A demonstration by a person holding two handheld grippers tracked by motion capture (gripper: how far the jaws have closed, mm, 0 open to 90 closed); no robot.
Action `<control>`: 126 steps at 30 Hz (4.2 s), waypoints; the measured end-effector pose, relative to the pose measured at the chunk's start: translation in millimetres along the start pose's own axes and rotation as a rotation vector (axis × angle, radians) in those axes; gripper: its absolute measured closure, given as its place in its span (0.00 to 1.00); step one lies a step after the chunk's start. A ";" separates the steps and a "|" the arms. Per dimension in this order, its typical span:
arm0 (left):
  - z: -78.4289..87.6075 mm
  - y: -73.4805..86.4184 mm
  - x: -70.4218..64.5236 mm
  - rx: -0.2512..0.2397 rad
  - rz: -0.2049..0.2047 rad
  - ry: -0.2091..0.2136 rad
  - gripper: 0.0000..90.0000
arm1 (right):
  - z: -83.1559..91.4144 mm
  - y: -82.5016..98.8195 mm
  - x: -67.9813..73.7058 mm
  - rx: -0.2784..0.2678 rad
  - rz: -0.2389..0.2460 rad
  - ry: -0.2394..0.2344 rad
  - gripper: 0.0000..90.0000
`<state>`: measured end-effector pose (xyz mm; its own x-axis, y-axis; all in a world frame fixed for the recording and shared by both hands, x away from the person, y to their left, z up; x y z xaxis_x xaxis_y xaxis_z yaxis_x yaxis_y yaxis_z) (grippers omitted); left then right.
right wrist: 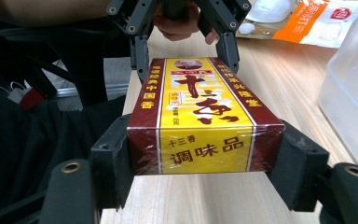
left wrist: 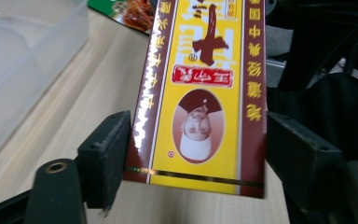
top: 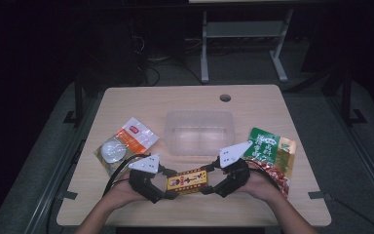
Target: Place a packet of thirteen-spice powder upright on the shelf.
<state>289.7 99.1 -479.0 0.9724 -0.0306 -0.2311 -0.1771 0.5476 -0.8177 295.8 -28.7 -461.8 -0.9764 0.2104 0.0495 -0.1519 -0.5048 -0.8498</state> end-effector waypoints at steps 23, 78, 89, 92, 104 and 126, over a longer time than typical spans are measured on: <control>17.4 31.7 19.4 0.048 0.135 -0.173 0.18 | 17.2 -1.6 -20.1 0.044 -0.038 0.103 0.36; 22.3 36.2 18.7 0.030 0.146 -0.211 0.16 | 10.2 -76.2 -135.1 0.106 -0.029 0.298 0.36; 21.5 35.6 16.6 0.028 0.142 -0.200 0.16 | -6.4 -85.8 -151.1 0.143 -0.011 0.308 0.35; 21.7 35.6 16.5 0.023 0.141 -0.197 0.16 | -10.2 -86.6 -155.8 0.146 0.007 0.309 0.35; 19.6 35.9 15.9 0.023 0.145 -0.180 0.16 | -21.5 -84.4 -160.0 0.155 -0.003 0.314 0.35; 21.0 33.5 14.6 0.000 0.151 -0.159 0.15 | -39.9 -99.5 -163.1 0.154 0.054 0.287 0.35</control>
<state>301.1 134.5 -498.7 0.9466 0.1840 -0.2648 -0.3225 0.5360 -0.7802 476.2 20.6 -406.3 -0.9036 0.3966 -0.1617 -0.1442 -0.6373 -0.7570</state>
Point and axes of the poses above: each handheld gripper's, and its own axes: z roughly backward along the jaws, y roughly out of its underside, x roughly to its left, the point moved 10 cm from there along -z, roughly forward along the jaws, and after that the axes turned 9 degrees about y, right-handed, at the moved point
